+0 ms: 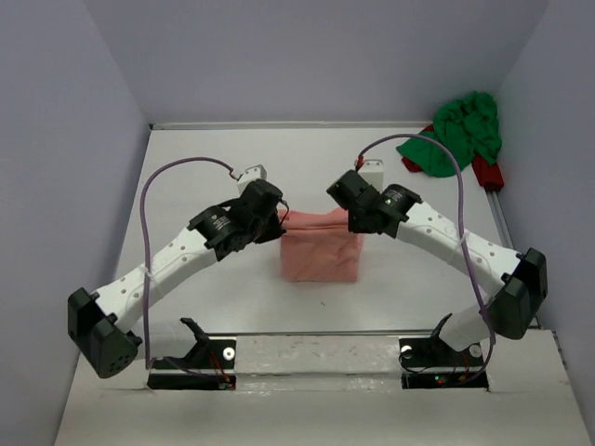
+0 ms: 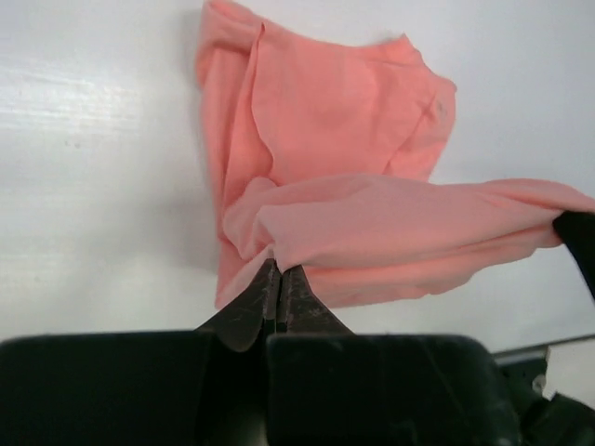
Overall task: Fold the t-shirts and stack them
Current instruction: Fold the long partially folded tshirt into a neat square
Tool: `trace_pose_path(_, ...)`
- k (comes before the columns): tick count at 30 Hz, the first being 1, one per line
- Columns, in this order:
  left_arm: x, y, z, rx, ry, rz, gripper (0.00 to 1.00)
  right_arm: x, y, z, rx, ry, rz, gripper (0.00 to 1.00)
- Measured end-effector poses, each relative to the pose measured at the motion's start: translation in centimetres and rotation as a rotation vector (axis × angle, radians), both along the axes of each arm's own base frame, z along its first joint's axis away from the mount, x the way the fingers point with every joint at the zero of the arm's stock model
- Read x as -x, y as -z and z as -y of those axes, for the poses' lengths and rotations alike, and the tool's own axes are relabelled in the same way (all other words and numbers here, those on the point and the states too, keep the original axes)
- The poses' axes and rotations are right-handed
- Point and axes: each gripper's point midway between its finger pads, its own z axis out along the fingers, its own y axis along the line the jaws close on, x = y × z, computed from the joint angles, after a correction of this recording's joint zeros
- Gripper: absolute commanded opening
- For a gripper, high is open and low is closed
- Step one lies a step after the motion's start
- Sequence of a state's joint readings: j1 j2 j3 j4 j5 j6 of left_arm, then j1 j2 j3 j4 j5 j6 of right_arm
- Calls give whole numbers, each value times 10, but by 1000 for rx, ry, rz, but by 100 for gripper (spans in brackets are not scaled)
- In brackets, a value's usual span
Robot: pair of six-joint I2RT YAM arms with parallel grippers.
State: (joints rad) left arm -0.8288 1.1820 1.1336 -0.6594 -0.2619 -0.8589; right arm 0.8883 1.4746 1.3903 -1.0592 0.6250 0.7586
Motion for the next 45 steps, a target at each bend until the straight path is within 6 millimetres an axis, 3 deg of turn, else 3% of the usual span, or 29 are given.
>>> trace_pose_path(3,-38,21,2,-61,27,-6,0,-45,9,1,1,-43,3,0)
trace_pose_path(5,-68,52,10,-143,69,-50,0,-66,32,-1,51,-88,-40,0)
trace_pose_path(6,-74,62,13,-162,94,-62,0,-78,51,-4,81,-110,-75,0)
trace_pose_path(10,-115,128,27,-231,186,-177,0,-95,110,-10,160,-177,-197,0)
trace_pose_path(14,-135,158,30,-229,224,-236,0,-102,133,-9,182,-210,-252,0)
trace_pose_path(17,-147,156,26,-220,217,-232,0,-110,129,-8,175,-208,-242,0)
trace_pose_path(23,-178,128,23,-177,186,-156,0,-124,119,-1,182,-179,-201,0)
trace_pose_path(35,-179,126,23,-169,177,-152,0,-157,86,15,211,-122,-106,0)
trace_pose_path(40,-189,113,28,-158,173,-123,0,-176,89,23,219,-106,-104,0)
trace_pose_path(42,-199,104,33,-148,166,-100,16,-182,97,28,224,-104,-121,1)
trace_pose_path(43,-205,98,36,-142,161,-85,34,-186,106,31,226,-103,-138,8)
trace_pose_path(45,-218,93,41,-145,146,-62,49,-190,117,34,226,-104,-161,17)
